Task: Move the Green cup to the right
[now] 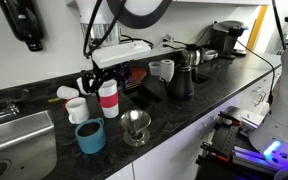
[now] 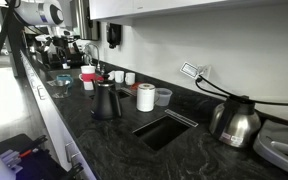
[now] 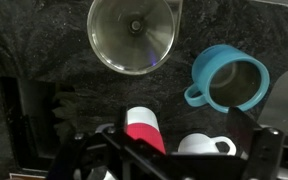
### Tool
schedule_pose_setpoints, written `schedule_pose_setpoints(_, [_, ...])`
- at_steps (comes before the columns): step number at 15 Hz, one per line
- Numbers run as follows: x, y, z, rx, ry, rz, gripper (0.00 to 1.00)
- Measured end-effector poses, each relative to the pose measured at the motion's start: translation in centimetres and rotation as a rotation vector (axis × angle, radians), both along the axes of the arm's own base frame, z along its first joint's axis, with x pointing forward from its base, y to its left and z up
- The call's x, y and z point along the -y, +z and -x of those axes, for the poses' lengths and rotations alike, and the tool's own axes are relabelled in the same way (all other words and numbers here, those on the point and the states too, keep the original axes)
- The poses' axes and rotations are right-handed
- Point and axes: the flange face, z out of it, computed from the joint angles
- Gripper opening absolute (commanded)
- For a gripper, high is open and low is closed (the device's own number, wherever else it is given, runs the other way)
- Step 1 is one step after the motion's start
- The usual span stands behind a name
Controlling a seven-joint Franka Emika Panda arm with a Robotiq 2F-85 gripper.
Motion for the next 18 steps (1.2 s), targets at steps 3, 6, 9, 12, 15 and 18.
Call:
schedule_pose_setpoints(3, [-0.6, -0.1, -0.1, 0.007, -0.044, -0.004, 1.00])
schedule_pose_setpoints(6, [-0.4, 0.0, -0.3, 0.009, -0.049, -0.005, 1.00])
schedule_pose_setpoints(9, [-0.5, 0.0, -0.2, 0.008, -0.049, -0.005, 1.00])
schedule_pose_setpoints(12, [-0.4, -0.5, -0.5, 0.006, -0.088, -0.018, 1.00])
schedule_pose_setpoints(15, [-0.3, -1.2, -1.7, 0.024, -0.186, -0.068, 1.00])
schedule_pose_setpoints(18, [-0.7, -2.6, -2.7, 0.026, -0.243, -0.099, 1.00])
